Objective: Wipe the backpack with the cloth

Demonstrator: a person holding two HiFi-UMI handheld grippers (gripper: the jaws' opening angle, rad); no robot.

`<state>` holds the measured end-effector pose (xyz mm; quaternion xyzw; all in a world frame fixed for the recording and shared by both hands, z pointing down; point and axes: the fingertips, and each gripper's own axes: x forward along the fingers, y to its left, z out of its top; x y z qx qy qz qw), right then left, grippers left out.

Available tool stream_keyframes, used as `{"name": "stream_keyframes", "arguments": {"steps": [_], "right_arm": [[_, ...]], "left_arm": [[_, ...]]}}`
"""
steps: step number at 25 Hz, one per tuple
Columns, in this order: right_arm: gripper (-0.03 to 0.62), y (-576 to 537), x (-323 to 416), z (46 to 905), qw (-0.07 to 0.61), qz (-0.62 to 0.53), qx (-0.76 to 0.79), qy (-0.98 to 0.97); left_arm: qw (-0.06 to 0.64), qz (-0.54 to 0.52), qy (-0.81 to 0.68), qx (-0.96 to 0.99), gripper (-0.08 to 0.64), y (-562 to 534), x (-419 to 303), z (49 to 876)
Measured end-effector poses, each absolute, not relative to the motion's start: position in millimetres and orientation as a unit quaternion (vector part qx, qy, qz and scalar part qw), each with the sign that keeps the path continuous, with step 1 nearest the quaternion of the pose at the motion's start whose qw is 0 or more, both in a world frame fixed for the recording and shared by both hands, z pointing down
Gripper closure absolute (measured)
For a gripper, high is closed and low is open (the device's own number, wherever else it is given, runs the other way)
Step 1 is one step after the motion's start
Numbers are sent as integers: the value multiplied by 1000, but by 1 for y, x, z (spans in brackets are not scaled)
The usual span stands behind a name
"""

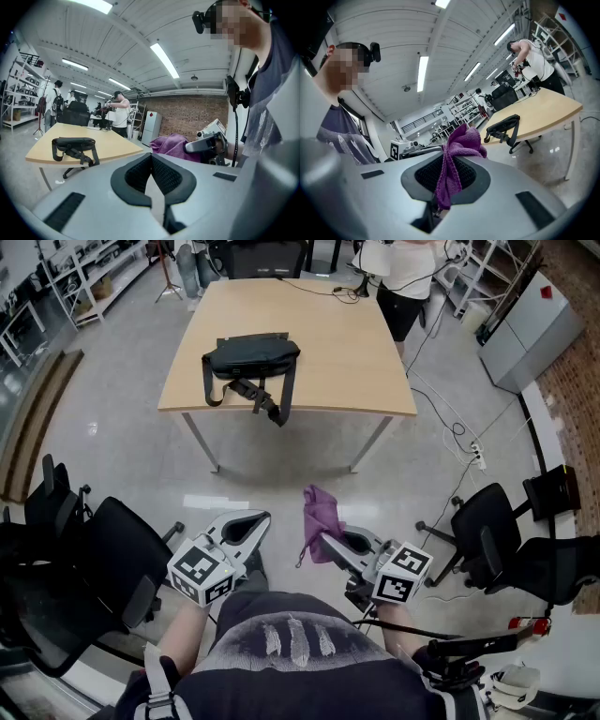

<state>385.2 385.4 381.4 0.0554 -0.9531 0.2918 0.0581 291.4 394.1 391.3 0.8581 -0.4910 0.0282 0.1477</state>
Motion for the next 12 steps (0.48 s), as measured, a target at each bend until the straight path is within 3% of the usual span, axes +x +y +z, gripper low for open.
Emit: {"name": "stream_keyframes", "arguments": {"steps": [12], "right_arm": [[563, 305, 181, 349, 70, 232, 30, -970]], "left_arm": [[115, 4, -519, 847, 554, 312, 86, 366]]}}
